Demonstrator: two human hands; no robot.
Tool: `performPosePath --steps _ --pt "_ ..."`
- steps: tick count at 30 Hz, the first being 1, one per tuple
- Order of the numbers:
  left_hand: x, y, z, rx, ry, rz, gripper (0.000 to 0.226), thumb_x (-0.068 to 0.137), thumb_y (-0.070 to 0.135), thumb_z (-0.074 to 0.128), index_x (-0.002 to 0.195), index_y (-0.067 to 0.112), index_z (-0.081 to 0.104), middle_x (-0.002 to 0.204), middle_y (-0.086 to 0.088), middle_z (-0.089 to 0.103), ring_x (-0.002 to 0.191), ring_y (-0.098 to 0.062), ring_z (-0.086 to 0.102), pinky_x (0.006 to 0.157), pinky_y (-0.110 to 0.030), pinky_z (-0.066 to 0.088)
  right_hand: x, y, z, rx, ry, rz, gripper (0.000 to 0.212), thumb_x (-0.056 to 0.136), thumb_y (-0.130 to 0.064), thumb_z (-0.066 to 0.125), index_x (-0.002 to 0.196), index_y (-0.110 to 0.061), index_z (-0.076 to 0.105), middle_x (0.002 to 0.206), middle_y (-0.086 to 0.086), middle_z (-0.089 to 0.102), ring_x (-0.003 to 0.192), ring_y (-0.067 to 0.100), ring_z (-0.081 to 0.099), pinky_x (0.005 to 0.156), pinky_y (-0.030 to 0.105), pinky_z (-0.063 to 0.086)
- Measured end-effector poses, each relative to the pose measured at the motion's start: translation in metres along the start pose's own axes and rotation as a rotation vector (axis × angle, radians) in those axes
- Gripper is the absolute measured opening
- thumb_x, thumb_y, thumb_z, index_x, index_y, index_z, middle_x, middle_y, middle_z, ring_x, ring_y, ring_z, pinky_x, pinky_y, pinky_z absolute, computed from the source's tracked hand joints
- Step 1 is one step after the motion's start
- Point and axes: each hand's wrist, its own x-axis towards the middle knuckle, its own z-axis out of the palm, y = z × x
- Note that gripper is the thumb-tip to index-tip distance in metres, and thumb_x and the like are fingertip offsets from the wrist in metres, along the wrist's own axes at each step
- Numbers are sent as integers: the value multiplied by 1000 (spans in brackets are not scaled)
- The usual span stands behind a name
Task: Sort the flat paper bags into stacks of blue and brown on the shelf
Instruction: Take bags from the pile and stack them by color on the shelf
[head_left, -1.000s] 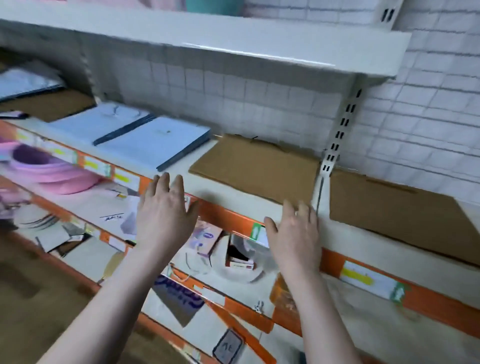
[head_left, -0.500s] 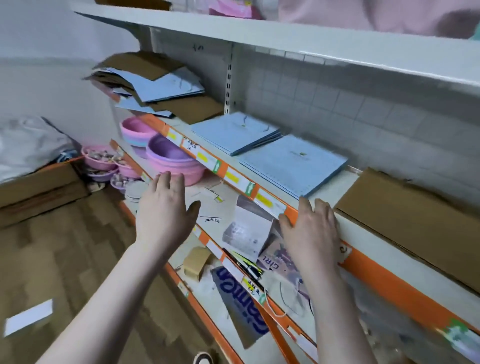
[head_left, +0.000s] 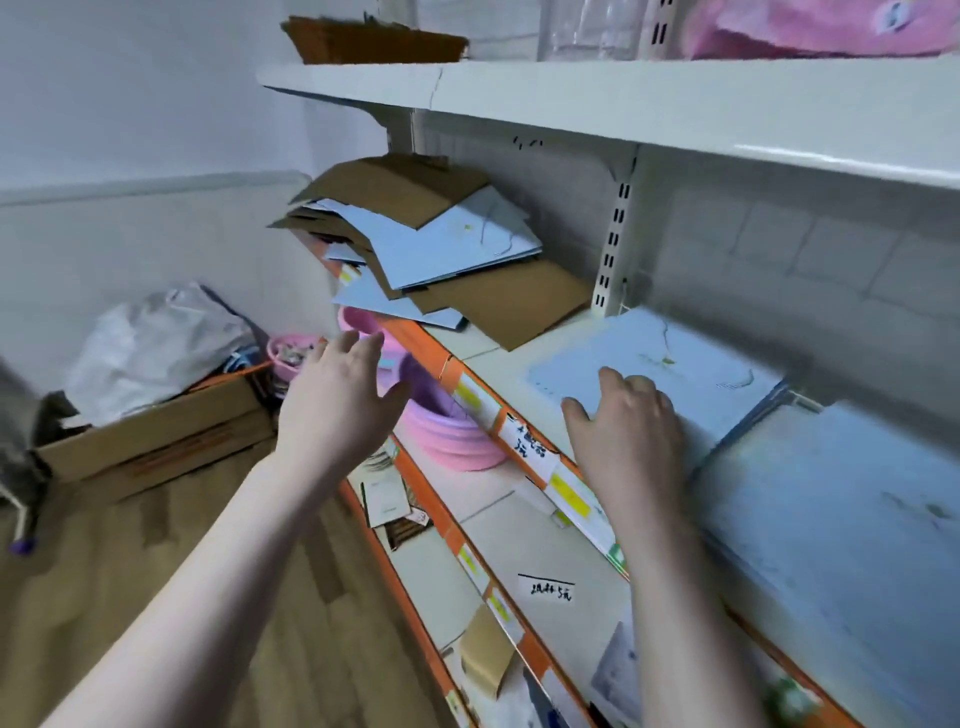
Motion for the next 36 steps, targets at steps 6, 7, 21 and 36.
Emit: performPosePath --steps 6,7,21,36 --pt "82 -46 19 -44 0 -40 53 89 33 59 135 9 46 137 -15 47 123 -34 42 99 -42 36 66 -59 42 0 -5 -37 43 93 -35 47 130 -12 49 124 14 52 118 30 44 93 36 34" --pt "95 -54 24 -47 -7 -37 53 89 32 59 135 10 46 140 -14 45 124 -34 42 99 -42 36 76 -68 49 -6 3 -32 43 94 -36 47 129 -12 49 125 14 51 118 30 44 94 36 34" --pt "338 -219 58 -181 -23 134 52 88 32 61 132 7 49 142 -17 39 133 -33 32 105 -43 32 224 -267 157 -78 121 83 55 95 -43 44 141 -13 37 136 12 44 125 28 39 101 38 32" --pt "508 -239 125 -196 -83 288 52 90 39 56 129 4 52 140 -22 41 133 -35 31 108 -37 21 343 -318 202 -98 148 254 48 95 -40 45 131 -8 46 130 16 47 122 31 41 100 38 33"
